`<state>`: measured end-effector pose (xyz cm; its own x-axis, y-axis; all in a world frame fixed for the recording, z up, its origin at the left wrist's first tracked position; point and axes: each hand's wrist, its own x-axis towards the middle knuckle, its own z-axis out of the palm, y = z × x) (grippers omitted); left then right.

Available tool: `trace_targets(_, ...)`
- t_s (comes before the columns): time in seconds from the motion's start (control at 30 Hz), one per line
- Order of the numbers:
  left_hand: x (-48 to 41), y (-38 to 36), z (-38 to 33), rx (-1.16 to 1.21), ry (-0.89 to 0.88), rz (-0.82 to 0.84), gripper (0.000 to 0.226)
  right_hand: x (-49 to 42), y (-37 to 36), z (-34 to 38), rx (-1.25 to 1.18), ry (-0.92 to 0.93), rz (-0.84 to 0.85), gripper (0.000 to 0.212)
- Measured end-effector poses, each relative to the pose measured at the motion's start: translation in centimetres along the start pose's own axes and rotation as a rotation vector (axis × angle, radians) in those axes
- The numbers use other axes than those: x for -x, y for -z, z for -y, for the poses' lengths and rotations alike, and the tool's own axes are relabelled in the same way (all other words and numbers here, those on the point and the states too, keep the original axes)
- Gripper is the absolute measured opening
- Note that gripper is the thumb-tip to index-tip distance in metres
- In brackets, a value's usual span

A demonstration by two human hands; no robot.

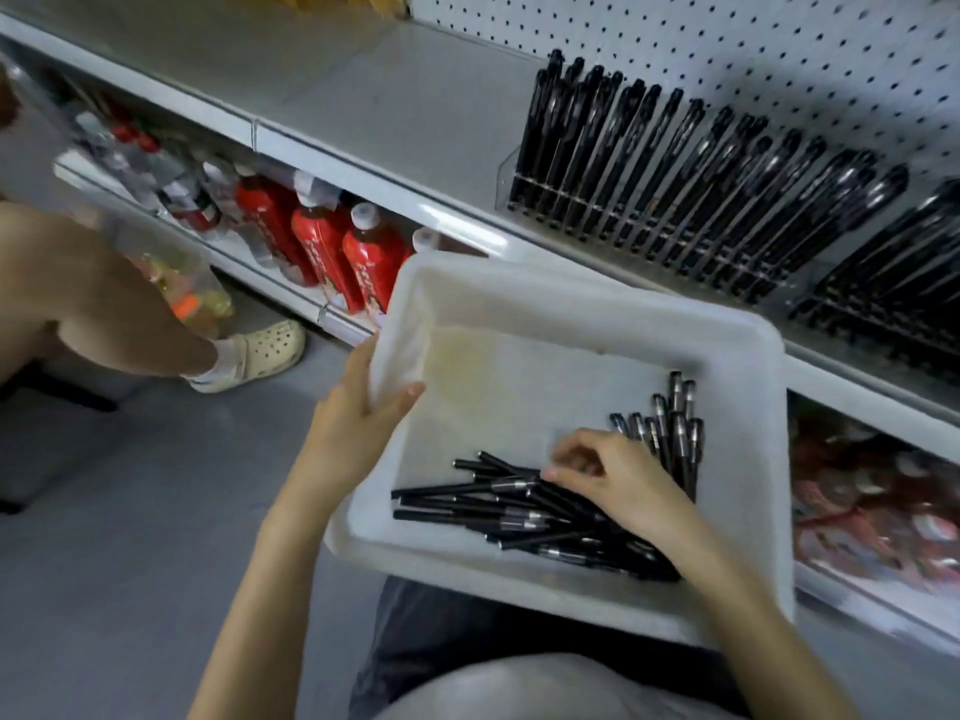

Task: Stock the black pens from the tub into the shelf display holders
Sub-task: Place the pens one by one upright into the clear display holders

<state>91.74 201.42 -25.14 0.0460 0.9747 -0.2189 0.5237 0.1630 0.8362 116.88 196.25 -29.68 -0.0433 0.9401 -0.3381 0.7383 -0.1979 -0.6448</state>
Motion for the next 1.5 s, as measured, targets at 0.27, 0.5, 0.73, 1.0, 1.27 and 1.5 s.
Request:
trace_targets(0.27,-0.5,-0.1,-0.1,0.200,0.010,0.027,0.021,-0.3,-0.5,-0.5,-0.215,-0.056,0.076,0.015)
trace_targets(0.5,-2.2,-0.4,-1.7,0.139,-0.068,0.038,0.015,-0.7,-0.7,-0.4,-0.333,-0.089,0.090,0.020)
trace_targets(0.73,-4.5,-0.7,-3.3,0.032,-0.102,0.074,0.020,-1.2,0.1,-1.1,-0.342,-0.077,0.087,0.022)
trace_targets(1.0,-6.2,-1.0,-4.2,-0.033,-0.113,0.091,0.022,-1.6,0.7,-1.2,-0.188,-0.056,-0.001,0.024)
trace_targets(1.27,-6.2,-0.3,-3.8,-0.058,-0.169,0.087,0.021,-0.3,4.4,1.0,-0.560,0.078,-0.268,0.018)
trace_targets(1.5,-8.8,0.0,-6.1,-0.180,-0.255,-0.046,0.054,-1.2,10.6,5.6,-0.712,0.189,-0.601,0.028)
